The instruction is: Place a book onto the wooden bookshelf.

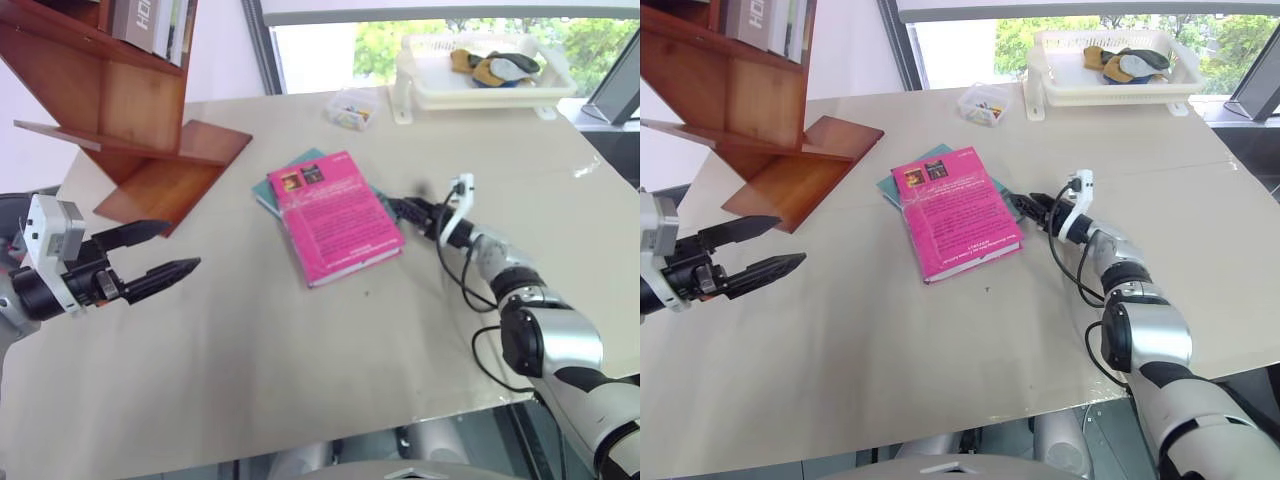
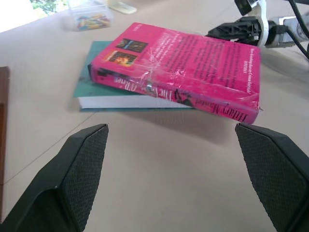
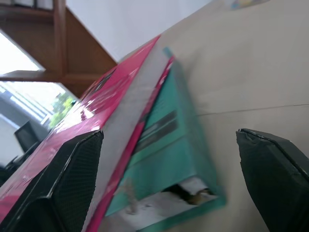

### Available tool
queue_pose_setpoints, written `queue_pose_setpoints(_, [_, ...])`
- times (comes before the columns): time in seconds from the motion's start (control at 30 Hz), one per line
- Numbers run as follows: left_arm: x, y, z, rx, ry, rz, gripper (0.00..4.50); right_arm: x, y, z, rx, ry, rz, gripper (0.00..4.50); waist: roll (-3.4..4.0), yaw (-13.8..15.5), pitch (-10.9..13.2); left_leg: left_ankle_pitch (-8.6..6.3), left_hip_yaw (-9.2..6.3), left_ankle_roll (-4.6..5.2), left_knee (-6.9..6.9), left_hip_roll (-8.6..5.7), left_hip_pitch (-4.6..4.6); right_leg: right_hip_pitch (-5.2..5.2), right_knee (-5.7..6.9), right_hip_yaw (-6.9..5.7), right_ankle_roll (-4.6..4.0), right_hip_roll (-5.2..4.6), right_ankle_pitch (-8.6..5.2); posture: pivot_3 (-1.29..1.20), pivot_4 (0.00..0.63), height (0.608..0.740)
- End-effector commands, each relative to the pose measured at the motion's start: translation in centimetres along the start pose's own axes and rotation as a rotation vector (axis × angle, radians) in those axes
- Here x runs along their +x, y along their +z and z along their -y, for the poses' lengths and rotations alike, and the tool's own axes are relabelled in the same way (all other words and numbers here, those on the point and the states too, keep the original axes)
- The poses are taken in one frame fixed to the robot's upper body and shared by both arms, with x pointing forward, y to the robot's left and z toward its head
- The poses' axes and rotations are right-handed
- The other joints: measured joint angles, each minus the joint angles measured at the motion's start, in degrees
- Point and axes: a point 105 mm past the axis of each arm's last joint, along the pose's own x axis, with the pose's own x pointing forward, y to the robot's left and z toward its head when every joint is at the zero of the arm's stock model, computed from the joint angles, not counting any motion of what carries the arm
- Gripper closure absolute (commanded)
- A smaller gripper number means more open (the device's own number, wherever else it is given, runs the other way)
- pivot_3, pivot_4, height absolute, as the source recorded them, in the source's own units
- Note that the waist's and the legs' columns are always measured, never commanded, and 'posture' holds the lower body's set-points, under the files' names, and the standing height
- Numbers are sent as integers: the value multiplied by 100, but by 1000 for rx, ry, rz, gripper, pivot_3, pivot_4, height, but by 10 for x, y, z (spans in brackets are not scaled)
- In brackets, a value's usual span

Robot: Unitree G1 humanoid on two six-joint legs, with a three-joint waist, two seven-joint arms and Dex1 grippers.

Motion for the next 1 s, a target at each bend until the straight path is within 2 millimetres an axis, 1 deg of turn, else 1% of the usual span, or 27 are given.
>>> queue_pose_setpoints(0.03, [-7, 14, 0, 54, 25, 18, 44, 10, 10, -16, -37, 108, 9, 0, 1, -1, 0, 0, 0, 0, 0, 0, 0, 0, 0, 0, 0, 0, 0, 0, 150, 740])
queue_pose_setpoints(0.1, [-8, 14, 0, 55, 30, 16, 44, 11, 8, -25, -24, 177, 0, 0, 1, -14, 0, 0, 0, 0, 0, 0, 0, 0, 0, 0, 0, 0, 0, 0, 150, 740])
queue_pose_setpoints(0.27, [-11, 13, 0, 55, 43, 9, 44, 8, -2, -37, 7, 296, -51, 0, 1, -49, 1, 0, 0, -1, -1, 0, 0, 0, 0, 0, 0, 0, 0, 0, 150, 740])
queue_pose_setpoints(0.37, [-12, 11, -1, 55, 52, -5, 44, 5, -7, -41, 16, 345, -80, 0, 1, -49, 1, 0, 0, -1, -1, 0, 0, -1, 0, 1, 0, 0, 0, 0, 150, 740])
queue_pose_setpoints(0.63, [-8, 10, -3, 55, 47, -5, 44, -2, -16, -60, 65, 511, -158, 0, 1, -45, 1, -1, -1, -2, -1, 1, 0, 0, 0, 1, 0, -2, 0, 0, 150, 740])
queue_pose_setpoints(0.8, [-4, 8, -3, 51, 37, -4, 44, -9, -41, -66, 32, 554, -292, 0, 1, -45, 0, -2, -1, -3, -1, 1, 1, -1, 2, 1, 0, -2, 0, 0, 150, 740])
queue_pose_setpoints(0.87, [-4, 8, -2, 50, 35, -3, 44, -12, -46, -65, -13, 556, -326, 0, -2, -46, -3, -2, -1, -3, -1, 1, 2, -1, 3, 1, 0, -2, 0, 0, 150, 740])
queue_pose_setpoints(0.93, [-4, 7, -2, 49, 35, -3, 44, -12, -41, -61, -66, 523, -306, 0, -3, -47, -4, -2, -1, -4, -1, 1, 5, 0, 4, 1, 0, -1, 0, 0, 150, 740])
queue_pose_setpoints(1.0, [-4, 6, -3, 47, 36, -5, 44, -7, -23, -55, -118, 464, -238, 0, -3, -50, -4, -2, 0, -4, -1, 1, 5, 0, 4, 2, 0, 0, 0, 0, 150, 740])
